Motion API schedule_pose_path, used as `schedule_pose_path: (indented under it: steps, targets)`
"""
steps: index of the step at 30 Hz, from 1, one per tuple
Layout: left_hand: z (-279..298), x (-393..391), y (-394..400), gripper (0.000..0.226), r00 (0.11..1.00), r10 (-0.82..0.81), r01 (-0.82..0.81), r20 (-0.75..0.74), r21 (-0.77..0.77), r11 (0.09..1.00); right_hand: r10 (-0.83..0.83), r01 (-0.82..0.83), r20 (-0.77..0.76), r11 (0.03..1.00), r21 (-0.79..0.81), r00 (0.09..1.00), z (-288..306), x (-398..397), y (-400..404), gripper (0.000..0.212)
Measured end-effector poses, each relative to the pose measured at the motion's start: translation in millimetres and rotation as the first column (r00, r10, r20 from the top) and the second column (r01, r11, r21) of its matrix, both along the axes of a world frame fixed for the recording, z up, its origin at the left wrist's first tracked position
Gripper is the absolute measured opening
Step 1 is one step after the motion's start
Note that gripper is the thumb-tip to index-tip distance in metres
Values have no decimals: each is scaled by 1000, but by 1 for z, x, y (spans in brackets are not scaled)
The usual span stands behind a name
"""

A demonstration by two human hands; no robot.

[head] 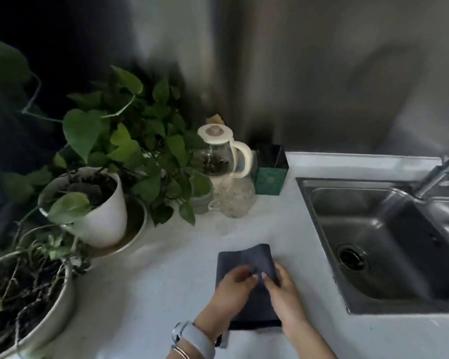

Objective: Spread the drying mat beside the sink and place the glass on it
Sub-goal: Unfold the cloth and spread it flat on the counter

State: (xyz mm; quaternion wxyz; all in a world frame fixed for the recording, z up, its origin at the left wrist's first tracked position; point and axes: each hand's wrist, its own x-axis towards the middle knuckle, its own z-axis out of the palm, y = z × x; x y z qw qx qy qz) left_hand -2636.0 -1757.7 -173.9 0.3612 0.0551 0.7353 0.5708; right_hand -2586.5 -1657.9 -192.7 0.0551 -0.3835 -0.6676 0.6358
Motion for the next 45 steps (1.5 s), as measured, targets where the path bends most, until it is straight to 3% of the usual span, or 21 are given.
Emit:
schedule_pose_path:
  steps: [4,8,10,15,19,21,24,25,27,31,36,40,45]
  targets:
    - [-16,-1,20,35,990,-105,83,-95,-210,974,6,-11,123,999,36,992,-8,1,0,29]
    - [-22,0,35,45,947,-210,98,-244,-400,911,-34,12,116,983,185,993,-6,3,4,10]
    - [-23,1,42,41,961,-134,41,-244,-352,935,-23,0,112,979,204,993,0,4,1,11]
    - [-15,-1,33,29,985,174,-173,1,-96,980,163,-166,54,984,62,985,0,12,-7,33]
    - [-7,-9,0,23,943,287,-296,168,29,955,17,-21,36,993,115,999,-10,19,4,27]
    - [-4,-16,-26,24,928,328,-338,178,26,941,-122,106,74,975,194,990,-16,19,9,19]
    - [-2,-30,-72,23,884,433,-437,176,-16,899,-109,56,191,964,262,976,-25,16,9,43]
    - [-2,-36,-86,22,870,468,-466,157,-49,883,-96,45,200,968,245,975,-26,14,7,41]
    - [-5,-46,-109,18,859,509,-500,49,-127,856,-68,33,163,978,207,984,-24,9,-1,16]
    - [-17,-54,-127,36,904,323,-410,-280,-353,841,-19,-13,157,979,202,987,-29,4,-8,23]
    - [-35,-26,-111,61,805,13,-389,-593,-511,766,13,-57,166,963,262,986,-32,7,-6,8]
    - [-48,-3,-78,66,768,-208,-280,-605,-611,741,49,-92,143,947,306,988,-30,11,-6,5]
    - [-48,-1,-67,40,734,-291,-289,-614,-670,684,79,-108,103,944,310,992,-30,15,-5,5]
